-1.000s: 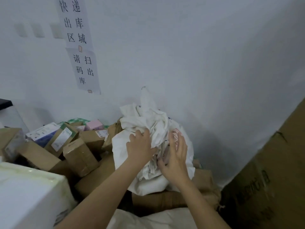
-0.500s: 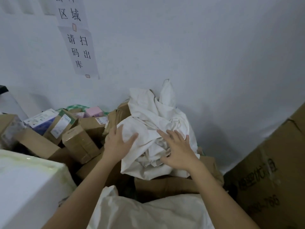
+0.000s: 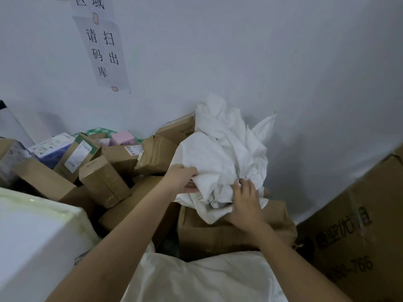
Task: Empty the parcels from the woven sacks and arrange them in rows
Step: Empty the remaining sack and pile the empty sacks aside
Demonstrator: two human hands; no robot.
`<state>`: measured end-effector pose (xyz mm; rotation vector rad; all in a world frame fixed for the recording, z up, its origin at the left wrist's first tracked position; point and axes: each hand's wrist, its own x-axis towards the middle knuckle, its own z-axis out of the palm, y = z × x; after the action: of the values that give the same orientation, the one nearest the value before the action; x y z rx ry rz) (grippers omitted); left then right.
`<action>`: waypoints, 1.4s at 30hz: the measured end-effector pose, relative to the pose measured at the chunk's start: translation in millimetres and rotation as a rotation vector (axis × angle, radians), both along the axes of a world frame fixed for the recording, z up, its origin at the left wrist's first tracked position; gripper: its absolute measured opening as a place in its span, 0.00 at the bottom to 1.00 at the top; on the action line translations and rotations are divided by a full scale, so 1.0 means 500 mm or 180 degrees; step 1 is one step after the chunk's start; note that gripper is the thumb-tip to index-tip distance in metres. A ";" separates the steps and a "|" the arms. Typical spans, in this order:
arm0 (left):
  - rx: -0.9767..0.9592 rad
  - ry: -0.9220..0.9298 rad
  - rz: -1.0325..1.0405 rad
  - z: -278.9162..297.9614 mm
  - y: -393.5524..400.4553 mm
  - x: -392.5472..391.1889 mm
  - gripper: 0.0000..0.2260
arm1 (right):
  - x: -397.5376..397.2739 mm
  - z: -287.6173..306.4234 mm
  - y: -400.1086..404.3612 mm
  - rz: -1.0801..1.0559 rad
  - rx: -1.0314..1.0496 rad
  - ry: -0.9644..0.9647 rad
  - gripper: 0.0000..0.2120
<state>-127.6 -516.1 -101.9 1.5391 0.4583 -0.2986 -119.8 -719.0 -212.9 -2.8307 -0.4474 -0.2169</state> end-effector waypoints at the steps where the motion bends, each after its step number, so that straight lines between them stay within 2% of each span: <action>1: -0.0009 -0.0028 -0.0008 0.009 -0.006 0.004 0.13 | 0.007 -0.003 -0.003 -0.0046 0.0229 -0.0223 0.47; 6: 0.0120 -0.0200 -0.0049 0.035 -0.023 0.014 0.09 | 0.036 0.017 -0.014 -0.0111 0.0840 -0.0567 0.26; 7: 0.0134 -0.0264 -0.0067 0.036 -0.024 0.015 0.10 | 0.038 0.020 -0.018 -0.0144 0.0964 -0.0548 0.22; 10: 0.0330 -0.0575 -0.0159 0.037 -0.025 0.025 0.20 | 0.059 0.034 -0.038 -0.0188 0.1488 -0.0460 0.21; 13: 0.0768 -0.0946 -0.0371 0.033 -0.022 0.037 0.20 | 0.080 0.077 -0.057 -0.0358 0.2130 -0.0428 0.10; 16: 0.1120 -0.1254 -0.0573 0.026 -0.020 0.047 0.25 | 0.103 0.130 -0.082 -0.0733 0.2557 -0.0378 0.12; 20: 0.1406 -0.1425 -0.0930 0.036 -0.036 0.063 0.35 | 0.137 0.182 -0.128 -0.1133 0.2971 0.0002 0.26; 23: 0.1316 -0.1552 -0.1006 0.047 -0.060 0.087 0.37 | 0.148 0.214 -0.148 -0.1168 0.3064 -0.0043 0.21; 27: 0.1167 -0.1724 -0.0877 0.048 -0.097 0.123 0.35 | 0.163 0.228 -0.164 -0.1106 0.2995 0.0109 0.21; 31: 0.1778 -0.1760 -0.0372 0.032 -0.122 0.150 0.25 | 0.161 0.223 -0.180 -0.1098 0.2978 0.0292 0.20; 35: 0.2170 -0.1973 -0.0130 0.009 -0.131 0.168 0.17 | 0.162 0.211 -0.194 -0.1268 0.2978 0.0548 0.10; 37: 0.2200 -0.2122 -0.0242 0.003 -0.133 0.183 0.17 | 0.168 0.210 -0.200 -0.1365 0.3029 0.0727 0.06; 42: 0.1902 -0.2218 -0.0685 0.002 -0.140 0.212 0.18 | 0.193 0.205 -0.210 -0.1752 0.3110 0.1023 0.08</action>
<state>-21.5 -586.0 -101.1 2.1467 -0.1973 0.2449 -23.4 -823.8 -110.3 -1.8922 0.4225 -0.0473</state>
